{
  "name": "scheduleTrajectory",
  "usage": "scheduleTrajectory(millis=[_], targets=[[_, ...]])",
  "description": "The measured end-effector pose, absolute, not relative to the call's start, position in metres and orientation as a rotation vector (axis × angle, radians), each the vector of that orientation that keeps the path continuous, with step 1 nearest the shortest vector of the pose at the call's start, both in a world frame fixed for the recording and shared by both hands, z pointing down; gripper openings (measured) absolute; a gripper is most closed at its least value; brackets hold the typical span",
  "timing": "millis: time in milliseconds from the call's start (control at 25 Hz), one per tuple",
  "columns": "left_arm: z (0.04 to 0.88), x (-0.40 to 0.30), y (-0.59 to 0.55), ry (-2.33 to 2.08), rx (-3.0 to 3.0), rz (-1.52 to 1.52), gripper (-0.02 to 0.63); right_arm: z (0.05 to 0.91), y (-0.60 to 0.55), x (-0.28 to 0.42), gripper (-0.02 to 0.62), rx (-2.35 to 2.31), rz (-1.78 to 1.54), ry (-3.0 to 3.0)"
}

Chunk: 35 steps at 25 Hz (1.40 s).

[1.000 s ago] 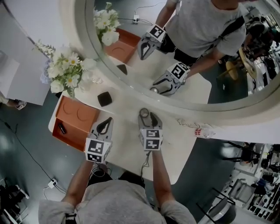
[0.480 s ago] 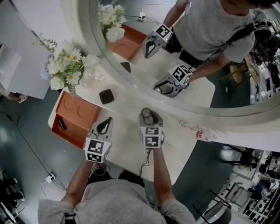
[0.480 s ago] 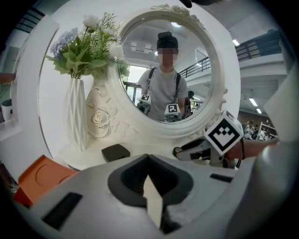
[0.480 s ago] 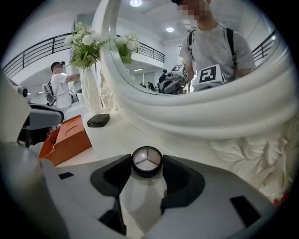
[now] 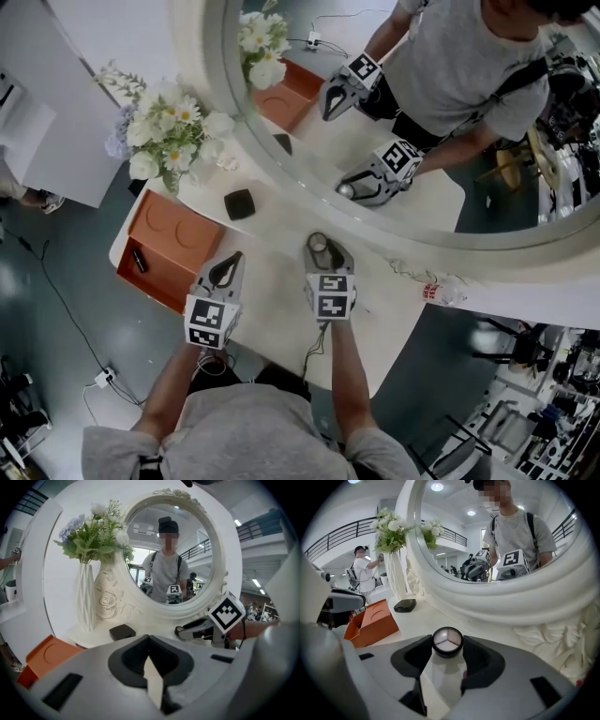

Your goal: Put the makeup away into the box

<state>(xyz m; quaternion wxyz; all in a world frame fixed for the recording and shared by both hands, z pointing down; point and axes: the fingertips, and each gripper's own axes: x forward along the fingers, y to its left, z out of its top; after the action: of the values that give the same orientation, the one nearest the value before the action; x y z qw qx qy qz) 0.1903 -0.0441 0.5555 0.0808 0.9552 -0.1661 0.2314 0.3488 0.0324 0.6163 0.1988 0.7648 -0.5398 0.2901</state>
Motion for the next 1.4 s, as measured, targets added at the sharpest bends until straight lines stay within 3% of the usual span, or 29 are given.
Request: scheduleTrajectory(millis=[680, 1400], targets=[[0.519, 0.086, -0.087, -0.732, 2.831, 0.598, 0.000, 0.540, -0.025, 0.225, 0.218, 2.065, 0.596, -1.754], [0.518, -0.050, -0.130, -1.038, 2.685, 0.564, 0.001, 0.525, -0.101, 0.073, 0.216, 1.801, 0.485, -2.039]])
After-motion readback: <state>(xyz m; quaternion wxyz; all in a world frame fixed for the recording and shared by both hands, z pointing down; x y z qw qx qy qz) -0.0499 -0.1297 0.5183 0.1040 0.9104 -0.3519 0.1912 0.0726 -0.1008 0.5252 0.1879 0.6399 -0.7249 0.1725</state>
